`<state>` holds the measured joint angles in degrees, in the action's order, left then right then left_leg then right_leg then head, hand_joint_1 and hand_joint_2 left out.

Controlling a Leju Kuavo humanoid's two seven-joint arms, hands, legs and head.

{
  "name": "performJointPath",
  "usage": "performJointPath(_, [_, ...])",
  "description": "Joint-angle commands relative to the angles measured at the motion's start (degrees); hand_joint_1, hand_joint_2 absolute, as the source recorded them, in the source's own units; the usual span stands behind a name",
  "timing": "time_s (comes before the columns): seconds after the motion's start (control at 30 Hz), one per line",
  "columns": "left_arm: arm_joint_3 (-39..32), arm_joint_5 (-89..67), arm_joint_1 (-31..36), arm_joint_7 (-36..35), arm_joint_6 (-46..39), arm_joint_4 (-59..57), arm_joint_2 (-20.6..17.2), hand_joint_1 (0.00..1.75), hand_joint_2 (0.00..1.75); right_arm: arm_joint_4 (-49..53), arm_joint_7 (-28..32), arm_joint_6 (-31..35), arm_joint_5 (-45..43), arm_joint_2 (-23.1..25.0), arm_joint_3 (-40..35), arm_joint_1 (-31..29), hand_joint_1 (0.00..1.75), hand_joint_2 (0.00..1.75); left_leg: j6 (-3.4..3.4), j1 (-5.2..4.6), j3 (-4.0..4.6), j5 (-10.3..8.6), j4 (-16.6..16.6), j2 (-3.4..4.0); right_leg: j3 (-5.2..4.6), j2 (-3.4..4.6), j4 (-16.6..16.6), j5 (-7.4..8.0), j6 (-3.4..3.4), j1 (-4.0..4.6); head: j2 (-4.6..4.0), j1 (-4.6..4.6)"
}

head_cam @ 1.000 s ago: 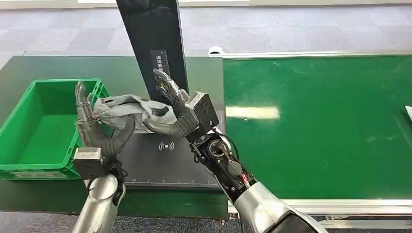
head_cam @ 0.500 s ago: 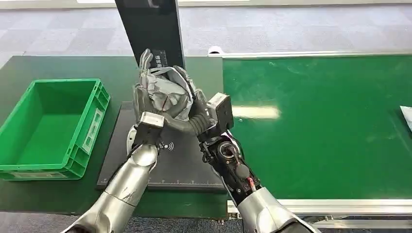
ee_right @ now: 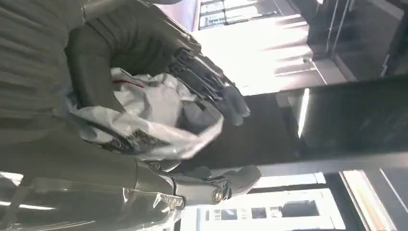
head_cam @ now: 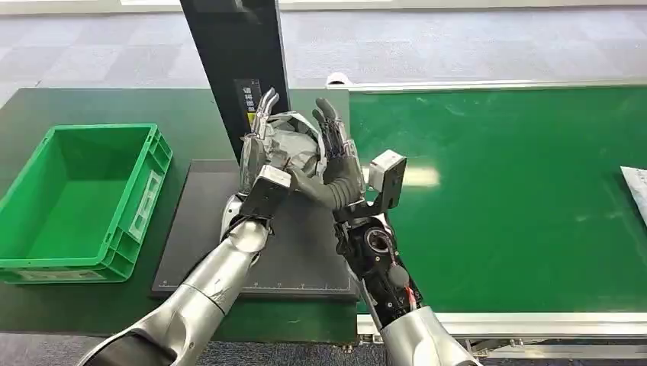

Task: Moved the parcel from conveyor to table for the left to box.

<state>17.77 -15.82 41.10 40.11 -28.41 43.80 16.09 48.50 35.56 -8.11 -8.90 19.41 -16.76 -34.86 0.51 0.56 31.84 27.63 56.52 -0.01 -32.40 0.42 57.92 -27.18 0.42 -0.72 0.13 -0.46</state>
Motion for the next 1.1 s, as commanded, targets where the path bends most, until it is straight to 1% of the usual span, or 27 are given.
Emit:
performJointPath(0.03, [1.4,0.1,2.2,-0.1,0.2,-6.9,-0.1,0.0,1.75,0.1,-0.2,-0.4,0.0,-1.5,4.2,0.6,0.0,1.75,-0.02,0.01,0.03,-0.02,0.0,-0.08,0.02,-0.09,0.0,0.01,-0.01,0.01,-0.02,0.0])
performJointPath(0.1, [1.1,0.2,2.1,-0.1,0.3,-6.9,-0.6,0.0,1.75,0.0,-0.1,-0.7,0.3,-1.4,5.0,0.7,0.0,1.75,-0.02,0.01,0.02,-0.03,0.0,-0.07,0.03,-0.09,0.0,0.01,-0.01,0.01,0.0,-0.02])
performJointPath(0.23, [-1.5,2.6,-0.3,-0.1,0.9,-1.7,-2.8,0.0,1.75,-2.0,-0.9,-0.5,3.2,-1.4,8.1,0.9,0.0,1.75,-0.01,0.02,0.0,-0.06,-0.1,-0.03,0.03,-0.06,-0.1,0.06,-0.04,0.04,-0.02,-0.02])
performJointPath(0.33, [-2.8,3.4,-2.5,-0.1,1.3,1.9,-4.7,0.0,1.75,-4.1,0.2,-1.2,3.5,-2.1,10.2,1.7,0.0,1.75,0.0,0.0,-0.07,-0.01,-0.1,0.04,0.08,0.03,-0.1,0.03,-0.02,0.01,0.0,0.0])
performJointPath(0.4, [-2.8,3.4,-2.5,-0.1,1.3,1.9,-4.7,0.0,1.75,-4.1,0.2,-1.2,3.5,-2.1,10.2,1.7,0.0,1.75,-0.01,0.02,-0.05,-0.03,-0.1,0.06,0.08,0.03,-0.1,0.06,-0.03,0.03,0.0,-0.02])
performJointPath(0.43, [-2.9,3.4,-3.4,-0.1,1.5,3.3,-5.5,0.0,1.75,-4.2,0.7,-1.3,3.6,-2.4,11.0,2.4,0.0,1.75,-0.01,0.0,-0.01,-0.01,0.0,0.03,0.04,0.0,0.0,0.02,-0.01,0.01,0.0,-0.02])
performJointPath(0.47, [-3.0,3.3,-3.9,-0.1,1.3,4.1,-5.8,1.64,1.75,-4.0,0.9,-1.2,3.7,-2.4,11.4,2.6,0.0,1.75,-0.02,0.02,0.0,-0.05,-0.1,0.03,0.03,0.0,-0.1,0.07,-0.03,0.03,-0.02,0.0])
performJointPath(0.5, [-3.2,3.5,-4.4,-0.1,1.4,5.1,-6.3,1.75,1.75,-3.7,0.9,-0.9,3.9,-2.5,12.1,3.0,0.0,1.75,-0.02,0.01,-0.03,-0.04,-0.1,0.01,0.07,-0.01,-0.1,0.05,-0.02,0.02,0.0,0.0])
performJointPath(0.77, [-4.8,4.1,-6.8,-0.1,-0.1,10.5,-9.1,1.75,1.75,-0.6,1.1,-0.8,5.0,-3.7,15.7,6.9,0.0,1.75,0.0,0.03,0.01,-0.04,-0.1,-0.01,0.05,-0.04,-0.1,0.05,-0.04,0.05,0.0,0.0])
performJointPath(0.93, [-4.9,4.1,-7.0,-0.1,-0.3,10.7,-9.3,1.75,1.75,-0.4,1.1,-0.8,5.0,-3.7,15.9,7.1,0.0,1.75,-0.01,0.0,0.06,-0.02,0.0,0.0,-0.02,-0.01,0.0,0.02,-0.02,0.01,0.0,-0.02])
performJointPath(1.1, [-5.2,5.3,-10.1,-0.1,-0.7,15.3,-11.0,1.75,1.75,0.7,1.0,-0.9,5.1,-4.0,17.5,9.1,0.0,1.75,-0.01,0.0,0.02,-0.02,-0.1,0.01,0.02,-0.01,-0.1,0.03,-0.02,0.01,-0.02,0.0])
